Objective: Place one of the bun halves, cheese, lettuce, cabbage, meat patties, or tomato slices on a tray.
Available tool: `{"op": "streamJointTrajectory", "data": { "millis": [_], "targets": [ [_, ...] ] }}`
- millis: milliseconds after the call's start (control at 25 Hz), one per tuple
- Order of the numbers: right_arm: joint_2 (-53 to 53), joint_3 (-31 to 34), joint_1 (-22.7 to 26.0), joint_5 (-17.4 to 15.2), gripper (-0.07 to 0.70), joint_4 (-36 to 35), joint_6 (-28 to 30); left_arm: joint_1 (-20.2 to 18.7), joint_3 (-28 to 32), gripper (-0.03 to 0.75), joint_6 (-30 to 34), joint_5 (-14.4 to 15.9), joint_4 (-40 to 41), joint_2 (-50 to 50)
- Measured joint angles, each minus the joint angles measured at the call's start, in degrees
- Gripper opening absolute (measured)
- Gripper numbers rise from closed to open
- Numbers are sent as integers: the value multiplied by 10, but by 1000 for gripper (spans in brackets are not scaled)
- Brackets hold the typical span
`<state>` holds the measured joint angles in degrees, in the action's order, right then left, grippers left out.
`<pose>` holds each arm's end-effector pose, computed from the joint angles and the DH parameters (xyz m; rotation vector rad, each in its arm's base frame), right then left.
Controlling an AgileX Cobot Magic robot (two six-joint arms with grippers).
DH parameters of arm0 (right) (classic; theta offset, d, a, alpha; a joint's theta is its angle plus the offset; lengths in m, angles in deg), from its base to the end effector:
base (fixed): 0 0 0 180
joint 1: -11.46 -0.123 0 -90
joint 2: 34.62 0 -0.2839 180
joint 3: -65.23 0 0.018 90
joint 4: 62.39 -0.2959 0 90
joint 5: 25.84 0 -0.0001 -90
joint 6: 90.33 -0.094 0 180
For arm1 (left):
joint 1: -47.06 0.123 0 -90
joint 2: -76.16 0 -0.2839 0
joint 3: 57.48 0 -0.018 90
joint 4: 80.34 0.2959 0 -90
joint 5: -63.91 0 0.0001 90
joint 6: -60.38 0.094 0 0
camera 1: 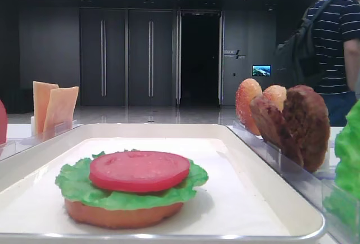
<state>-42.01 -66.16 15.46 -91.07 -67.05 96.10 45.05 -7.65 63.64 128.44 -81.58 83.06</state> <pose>0.0343 0.0046 0.2913 -0.0527 2.1123 -0.0102 0.0359 -0.0031 0.2856 0.0991 2.1139 -0.0132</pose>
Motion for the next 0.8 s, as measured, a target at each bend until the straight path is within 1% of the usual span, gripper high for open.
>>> {"op": "streamJointTrajectory", "data": {
  "millis": [600,680,800],
  "targets": [
    [0,0,0,0,472,-1,0,0,0,526,-7,-7,4,0],
    [0,0,0,0,472,-1,0,0,0,558,-7,-7,4,0],
    [0,0,0,0,472,-1,0,0,0,645,-7,-7,4,0]
  ]
}}
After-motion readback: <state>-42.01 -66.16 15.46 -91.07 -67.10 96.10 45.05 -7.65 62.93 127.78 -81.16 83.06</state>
